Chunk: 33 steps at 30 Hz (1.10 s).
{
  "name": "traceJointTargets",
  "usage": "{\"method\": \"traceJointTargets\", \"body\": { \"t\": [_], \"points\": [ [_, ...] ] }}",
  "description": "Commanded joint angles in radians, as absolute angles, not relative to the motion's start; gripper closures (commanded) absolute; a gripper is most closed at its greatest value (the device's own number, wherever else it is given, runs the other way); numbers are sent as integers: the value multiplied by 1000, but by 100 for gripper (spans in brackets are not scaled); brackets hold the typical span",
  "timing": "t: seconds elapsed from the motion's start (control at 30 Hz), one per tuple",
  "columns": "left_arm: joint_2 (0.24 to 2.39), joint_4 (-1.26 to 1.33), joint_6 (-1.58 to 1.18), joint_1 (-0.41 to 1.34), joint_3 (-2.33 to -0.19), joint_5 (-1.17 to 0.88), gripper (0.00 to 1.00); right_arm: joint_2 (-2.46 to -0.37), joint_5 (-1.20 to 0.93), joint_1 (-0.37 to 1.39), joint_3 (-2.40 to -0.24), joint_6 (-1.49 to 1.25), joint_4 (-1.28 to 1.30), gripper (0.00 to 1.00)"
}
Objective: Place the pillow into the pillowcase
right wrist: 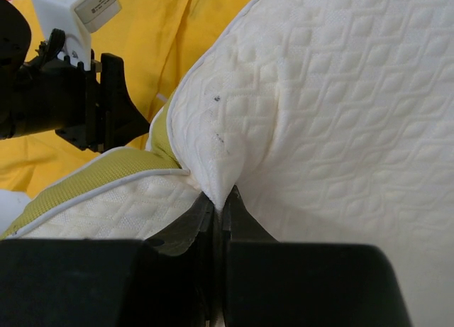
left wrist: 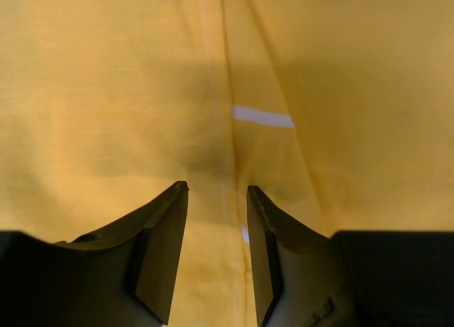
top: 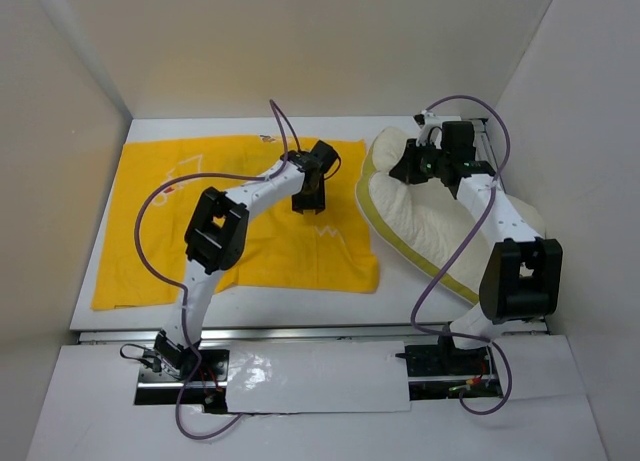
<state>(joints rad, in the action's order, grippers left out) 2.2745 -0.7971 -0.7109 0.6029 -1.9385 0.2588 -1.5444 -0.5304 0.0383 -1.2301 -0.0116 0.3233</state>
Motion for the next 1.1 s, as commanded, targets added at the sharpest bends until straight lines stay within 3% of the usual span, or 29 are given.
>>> {"method": "traceJointTargets", "body": {
  "t": [0.0, 0.23, 0.4, 0.43, 0.5, 0.53, 0.57, 1.07],
  "points": [
    [2298, -825, -719, 598, -1942, 296, 49, -1545, -482, 8, -1246, -9, 265, 100],
    [2328, -825, -719, 598, -1951, 262, 52, -1554, -482, 8, -1246, -18, 265, 100],
    [2329, -825, -719, 598, -1960, 264, 68, -1554, -482, 8, -1246, -18, 265, 100],
    [2329, -825, -730, 598, -1960, 264, 77, -1554, -491, 8, -1246, -18, 265, 100],
    [2315, -838, -730, 598, -1960, 278, 86, -1554, -491, 8, -1246, -18, 265, 100],
    [2306, -848, -739, 598, -1960, 291, 97, -1554, -491, 8, -1246, -9, 274, 100],
    [2296, -859, -739, 598, -1960, 301, 100, -1554, -500, 8, -1246, -9, 275, 100],
    [2060, -859, -720, 598, -1876, 373, 100, -1563, -540, 127, -1246, 175, 342, 100]
  ]
}}
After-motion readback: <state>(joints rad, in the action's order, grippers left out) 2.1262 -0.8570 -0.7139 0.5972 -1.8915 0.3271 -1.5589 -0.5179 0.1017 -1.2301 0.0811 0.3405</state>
